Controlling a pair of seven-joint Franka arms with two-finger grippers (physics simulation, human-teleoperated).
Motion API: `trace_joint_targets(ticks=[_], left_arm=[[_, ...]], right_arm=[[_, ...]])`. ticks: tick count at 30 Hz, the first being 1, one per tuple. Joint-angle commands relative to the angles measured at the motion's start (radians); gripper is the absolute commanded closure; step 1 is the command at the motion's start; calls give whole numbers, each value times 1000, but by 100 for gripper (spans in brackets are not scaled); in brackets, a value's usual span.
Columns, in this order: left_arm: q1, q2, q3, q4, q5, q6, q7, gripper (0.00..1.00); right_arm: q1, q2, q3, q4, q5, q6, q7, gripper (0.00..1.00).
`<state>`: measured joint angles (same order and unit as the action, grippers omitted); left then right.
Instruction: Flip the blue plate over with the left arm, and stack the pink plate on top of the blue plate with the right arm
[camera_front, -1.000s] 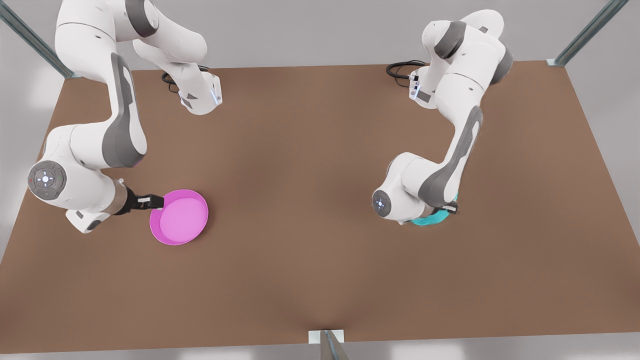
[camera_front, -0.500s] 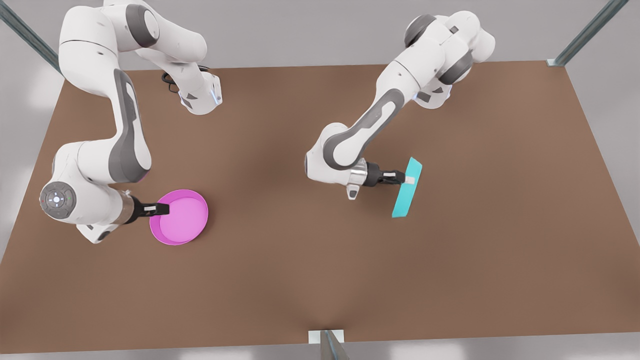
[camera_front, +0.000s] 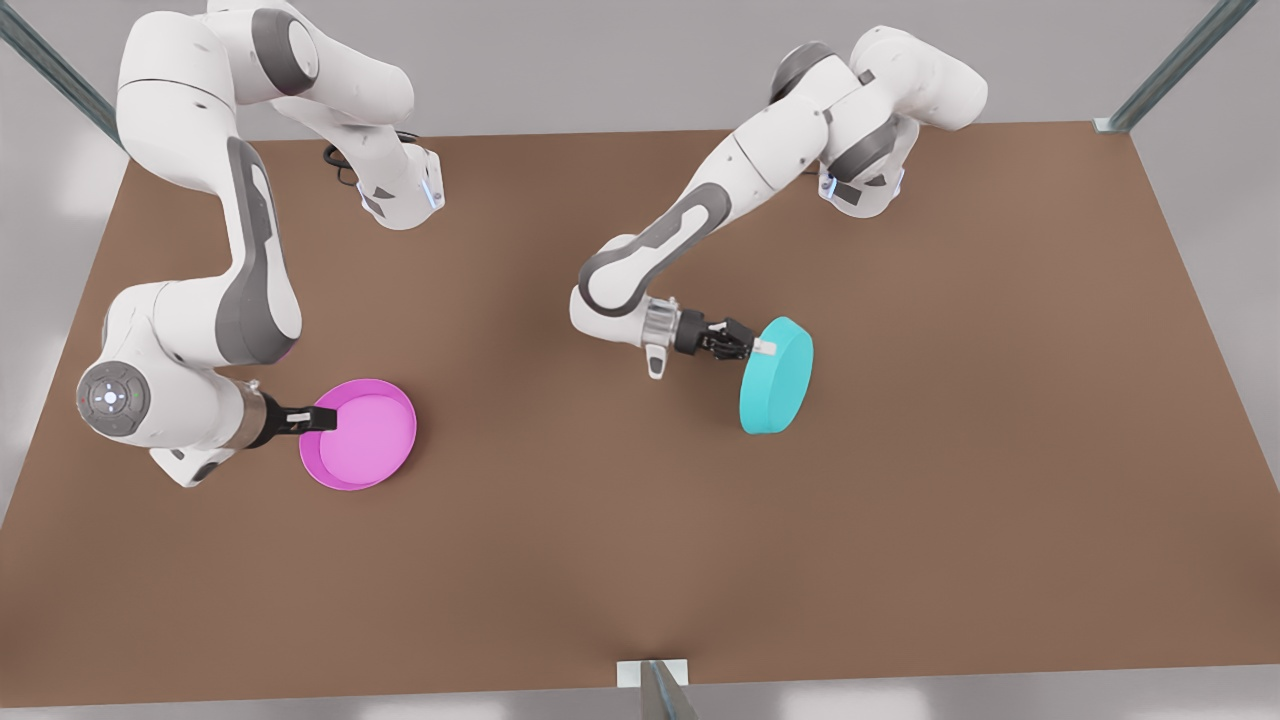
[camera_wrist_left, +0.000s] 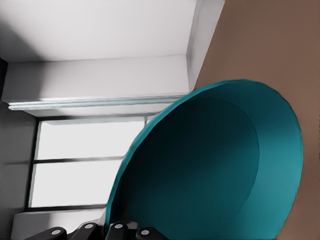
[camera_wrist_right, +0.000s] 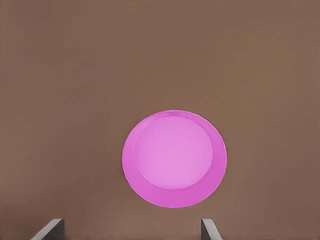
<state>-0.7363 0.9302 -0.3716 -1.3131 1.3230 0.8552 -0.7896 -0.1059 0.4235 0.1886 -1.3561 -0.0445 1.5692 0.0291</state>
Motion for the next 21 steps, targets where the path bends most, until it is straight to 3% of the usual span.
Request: trace_joint_targets(ticks=[1,21], left_arm=[[-2,1,-1,0,7,-1,-2,77],[-78,82,17,2,67,-56,-114,75]], right_arm=[[0,0,0,0,0,0,0,0],[-5,1,0,6,-3,2,0,0]])
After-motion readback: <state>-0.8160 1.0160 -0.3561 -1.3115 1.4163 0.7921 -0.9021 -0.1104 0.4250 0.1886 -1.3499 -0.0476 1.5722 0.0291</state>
